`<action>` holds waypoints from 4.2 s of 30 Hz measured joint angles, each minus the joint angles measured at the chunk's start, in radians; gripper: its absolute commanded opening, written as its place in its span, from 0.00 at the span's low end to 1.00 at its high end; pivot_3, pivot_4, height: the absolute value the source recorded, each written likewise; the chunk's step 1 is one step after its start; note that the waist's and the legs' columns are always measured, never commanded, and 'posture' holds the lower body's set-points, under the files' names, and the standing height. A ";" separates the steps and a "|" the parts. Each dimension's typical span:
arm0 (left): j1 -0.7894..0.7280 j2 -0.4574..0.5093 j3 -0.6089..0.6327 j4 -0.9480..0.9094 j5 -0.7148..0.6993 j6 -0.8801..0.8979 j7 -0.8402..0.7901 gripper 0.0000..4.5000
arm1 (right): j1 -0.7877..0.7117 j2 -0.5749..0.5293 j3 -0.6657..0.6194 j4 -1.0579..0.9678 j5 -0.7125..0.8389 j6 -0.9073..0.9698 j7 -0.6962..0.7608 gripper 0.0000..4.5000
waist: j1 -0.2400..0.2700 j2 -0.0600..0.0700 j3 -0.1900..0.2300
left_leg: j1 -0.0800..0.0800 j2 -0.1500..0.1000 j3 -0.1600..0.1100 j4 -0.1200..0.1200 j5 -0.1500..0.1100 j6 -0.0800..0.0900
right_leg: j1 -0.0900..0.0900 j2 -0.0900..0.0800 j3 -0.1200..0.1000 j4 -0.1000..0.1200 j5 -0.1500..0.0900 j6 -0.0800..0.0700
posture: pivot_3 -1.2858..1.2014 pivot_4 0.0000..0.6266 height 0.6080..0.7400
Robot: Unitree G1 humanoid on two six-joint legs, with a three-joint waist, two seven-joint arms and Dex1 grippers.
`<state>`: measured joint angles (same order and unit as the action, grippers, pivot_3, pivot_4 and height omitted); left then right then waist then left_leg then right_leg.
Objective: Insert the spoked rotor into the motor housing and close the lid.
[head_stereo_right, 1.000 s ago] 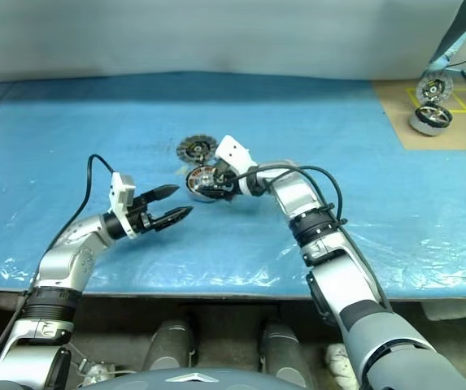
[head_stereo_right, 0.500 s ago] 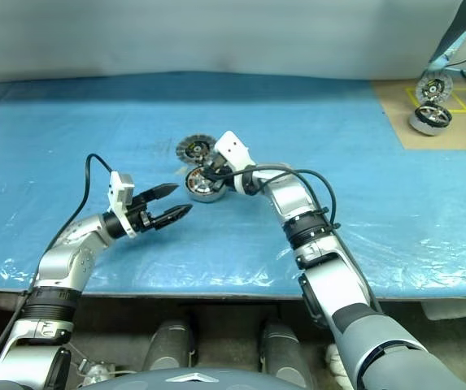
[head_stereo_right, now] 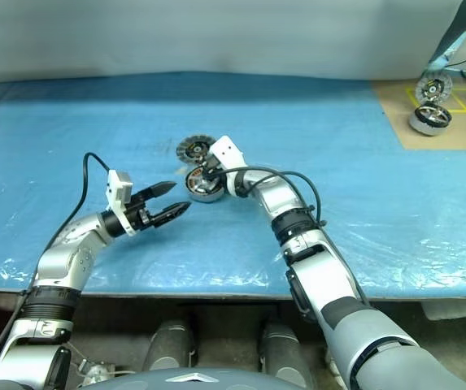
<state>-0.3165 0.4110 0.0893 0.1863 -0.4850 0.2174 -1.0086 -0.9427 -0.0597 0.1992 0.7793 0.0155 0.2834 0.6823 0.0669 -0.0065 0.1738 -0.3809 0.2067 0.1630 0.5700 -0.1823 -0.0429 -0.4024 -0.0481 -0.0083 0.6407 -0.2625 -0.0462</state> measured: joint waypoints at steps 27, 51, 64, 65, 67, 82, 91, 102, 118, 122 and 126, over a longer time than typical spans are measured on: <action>-0.655 -0.022 0.217 0.838 0.001 -0.172 0.067 0.02 | 0.401 -0.277 -0.158 -0.776 0.260 0.443 0.095 0.00 | 0.034 -0.001 0.001 | -0.003 -0.002 -0.007 0.000 0.000 0.000 | 0.001 0.000 -0.003 -0.003 0.001 0.001 | 0.52 0.24 1.00; -0.849 -0.079 0.043 1.120 0.309 -0.077 -0.378 0.02 | 0.529 -0.362 -0.208 -0.953 0.342 0.554 -0.012 0.00 | 0.038 -0.003 0.002 | -0.003 -0.004 -0.014 -0.002 0.000 -0.001 | 0.008 -0.002 -0.010 -0.008 0.001 0.002 | 0.52 0.24 1.00; -0.760 -0.078 -0.078 1.101 0.445 -0.195 -0.440 0.02 | 0.533 -0.367 -0.208 -0.953 0.354 0.558 -0.049 0.00 | 0.039 -0.003 0.002 | -0.002 -0.004 -0.016 -0.006 0.000 -0.001 | 0.013 -0.006 -0.016 -0.017 0.002 0.003 | 0.52 0.24 1.00; -0.759 -0.079 -0.078 1.101 0.446 -0.196 -0.443 0.02 | 0.533 -0.367 -0.208 -0.953 0.354 0.558 -0.052 0.00 | 0.039 -0.003 0.002 | -0.003 -0.005 -0.016 -0.006 0.000 -0.001 | 0.013 -0.006 -0.016 -0.017 0.002 0.003 | 0.52 0.24 1.00; -0.758 -0.077 -0.081 1.101 0.452 -0.202 -0.449 0.02 | 0.532 -0.367 -0.208 -0.952 0.354 0.558 -0.056 0.00 | 0.039 -0.003 0.002 | -0.002 -0.005 -0.016 -0.007 0.000 -0.001 | 0.013 -0.006 -0.016 -0.017 0.002 0.003 | 0.52 0.24 1.00; -0.709 -0.020 -0.077 0.987 0.400 -0.219 -0.583 0.02 | 0.473 -0.337 -0.206 -0.950 0.382 0.537 -0.057 0.00 | 0.038 -0.002 0.002 | -0.001 -0.003 -0.015 -0.007 0.000 -0.001 | 0.014 -0.006 -0.016 -0.017 0.002 0.003 | 0.52 0.24 1.00; -0.498 0.092 -0.043 0.342 0.099 0.170 -0.584 0.01 | 0.382 -0.312 -0.163 -0.945 0.375 0.491 -0.044 0.14 | 0.025 0.000 0.003 | -0.003 -0.002 -0.014 -0.009 0.000 -0.001 | 0.011 -0.006 -0.016 -0.017 0.001 0.003 | 0.52 0.24 1.00; -0.039 0.136 0.077 -0.022 0.022 0.257 -0.296 0.01 | 0.266 -0.231 0.046 -0.626 0.172 0.198 0.001 0.99 | 0.007 0.001 0.003 | -0.004 -0.002 -0.014 -0.007 0.000 -0.001 | 0.012 -0.007 -0.016 -0.018 0.001 0.003 | 0.52 0.24 1.00; 0.146 0.058 0.080 -0.108 0.022 0.094 -0.100 0.01 | 0.124 -0.113 0.071 -0.248 0.070 0.011 0.061 0.99 | 0.001 0.001 0.003 | -0.003 -0.001 -0.014 -0.006 0.000 0.000 | 0.012 -0.006 -0.016 -0.016 0.001 0.002 | 0.52 0.24 1.00; 0.141 0.055 0.064 -0.108 0.022 0.085 -0.098 0.01 | 0.115 -0.100 0.064 -0.200 0.052 -0.015 0.056 0.99 | 0.001 0.001 0.003 | -0.002 -0.001 -0.014 -0.005 0.000 0.000 | 0.012 -0.006 -0.016 -0.015 0.001 0.002 | 0.52 0.24 1.00; 0.131 0.050 0.050 -0.106 0.022 0.072 -0.099 0.01 | 0.118 -0.093 0.056 -0.197 0.051 -0.015 0.060 0.99 | 0.001 0.001 0.003 | -0.002 -0.001 -0.014 -0.004 0.000 0.000 | 0.013 -0.006 -0.016 -0.014 0.001 0.002 | 0.52 0.24 1.00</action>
<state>-0.1852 0.4608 0.1389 0.0798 -0.4633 0.2898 -1.1077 -0.8250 -0.1531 0.2552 0.5826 0.0665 0.2683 0.7424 0.0681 -0.0050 0.1771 -0.3830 0.2059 0.1492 0.5662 -0.1820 -0.0432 -0.3898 -0.0537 -0.0242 0.6269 -0.2613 -0.0442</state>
